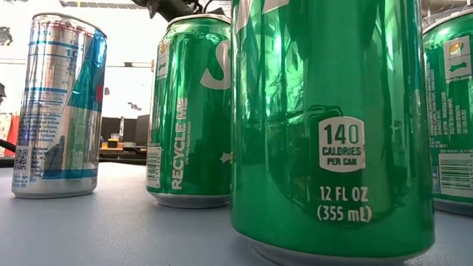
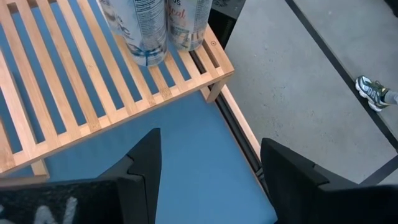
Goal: Place canned beverage on shelf
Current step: Put the white blue soda can on the shelf aligned with the other white blue soda can
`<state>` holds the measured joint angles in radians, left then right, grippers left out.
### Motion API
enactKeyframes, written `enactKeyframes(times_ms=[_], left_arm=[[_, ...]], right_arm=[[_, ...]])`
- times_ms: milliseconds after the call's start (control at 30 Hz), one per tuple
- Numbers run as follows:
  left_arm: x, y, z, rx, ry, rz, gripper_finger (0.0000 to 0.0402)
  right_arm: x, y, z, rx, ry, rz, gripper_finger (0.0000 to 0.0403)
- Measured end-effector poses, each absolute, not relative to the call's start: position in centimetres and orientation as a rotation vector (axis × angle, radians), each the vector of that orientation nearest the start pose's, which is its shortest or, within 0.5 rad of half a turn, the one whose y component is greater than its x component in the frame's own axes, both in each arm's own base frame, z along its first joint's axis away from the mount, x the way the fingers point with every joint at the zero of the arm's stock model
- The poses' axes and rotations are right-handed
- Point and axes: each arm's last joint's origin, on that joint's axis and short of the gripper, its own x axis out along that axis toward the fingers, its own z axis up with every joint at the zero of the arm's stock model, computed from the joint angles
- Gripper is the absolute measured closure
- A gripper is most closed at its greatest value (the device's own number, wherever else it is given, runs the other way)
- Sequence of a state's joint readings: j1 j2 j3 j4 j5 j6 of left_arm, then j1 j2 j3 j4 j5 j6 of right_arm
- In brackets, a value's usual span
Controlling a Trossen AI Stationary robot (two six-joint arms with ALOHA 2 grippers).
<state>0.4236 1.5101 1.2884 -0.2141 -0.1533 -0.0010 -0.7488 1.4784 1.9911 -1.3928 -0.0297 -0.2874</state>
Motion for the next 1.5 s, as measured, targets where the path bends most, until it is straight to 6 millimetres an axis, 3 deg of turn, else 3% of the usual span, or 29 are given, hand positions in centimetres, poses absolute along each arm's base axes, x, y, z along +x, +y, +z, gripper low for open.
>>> enactKeyframes(times_ms=[433,867,1200,1500], left_arm=[[31.0,14.7,33.1,-0.047,0.437,0.63,0.0402],[31.4,13.6,32.9,-0.065,0.46,0.533,0.0401],[33.3,13.4,30.3,-0.068,0.542,0.474,0.0402],[33.4,13.5,29.5,-0.042,0.596,0.52,0.0401]], right_arm=[[17.7,-16.4,46.4,0.073,0.916,-0.539,0.0182],[17.7,-16.4,46.4,0.072,0.916,-0.538,0.0182],[17.7,-16.4,46.4,0.069,0.917,-0.537,0.0182],[17.7,-16.4,46.4,0.057,0.92,-0.531,0.0182]])
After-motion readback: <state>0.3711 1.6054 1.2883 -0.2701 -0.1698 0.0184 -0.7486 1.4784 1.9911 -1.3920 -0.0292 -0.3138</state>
